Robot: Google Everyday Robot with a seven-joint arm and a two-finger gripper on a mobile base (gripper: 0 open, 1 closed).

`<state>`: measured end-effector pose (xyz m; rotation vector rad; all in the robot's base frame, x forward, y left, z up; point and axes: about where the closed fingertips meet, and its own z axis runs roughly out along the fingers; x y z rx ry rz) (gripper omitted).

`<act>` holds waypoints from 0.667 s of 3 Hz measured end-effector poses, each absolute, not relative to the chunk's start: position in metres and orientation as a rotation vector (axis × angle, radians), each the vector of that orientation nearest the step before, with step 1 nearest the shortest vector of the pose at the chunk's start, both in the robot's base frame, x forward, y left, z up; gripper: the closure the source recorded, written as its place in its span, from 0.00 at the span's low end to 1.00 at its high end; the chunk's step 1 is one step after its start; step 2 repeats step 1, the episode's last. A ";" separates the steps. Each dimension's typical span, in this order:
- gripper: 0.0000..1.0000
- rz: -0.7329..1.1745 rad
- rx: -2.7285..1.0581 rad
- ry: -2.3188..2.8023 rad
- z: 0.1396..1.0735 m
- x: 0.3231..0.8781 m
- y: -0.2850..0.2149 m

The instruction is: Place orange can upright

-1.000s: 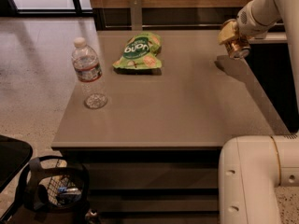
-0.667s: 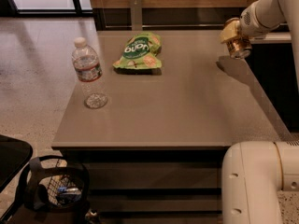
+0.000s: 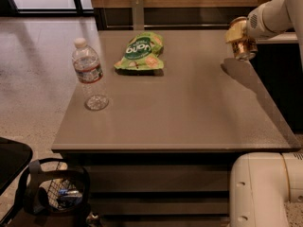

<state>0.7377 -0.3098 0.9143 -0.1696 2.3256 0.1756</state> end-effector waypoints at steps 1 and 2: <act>1.00 0.176 -0.170 2.326 0.914 0.738 -0.310; 1.00 0.176 -0.170 2.326 0.914 0.738 -0.310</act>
Offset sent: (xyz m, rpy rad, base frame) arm 0.0000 0.0000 0.0000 0.0000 0.0000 0.0000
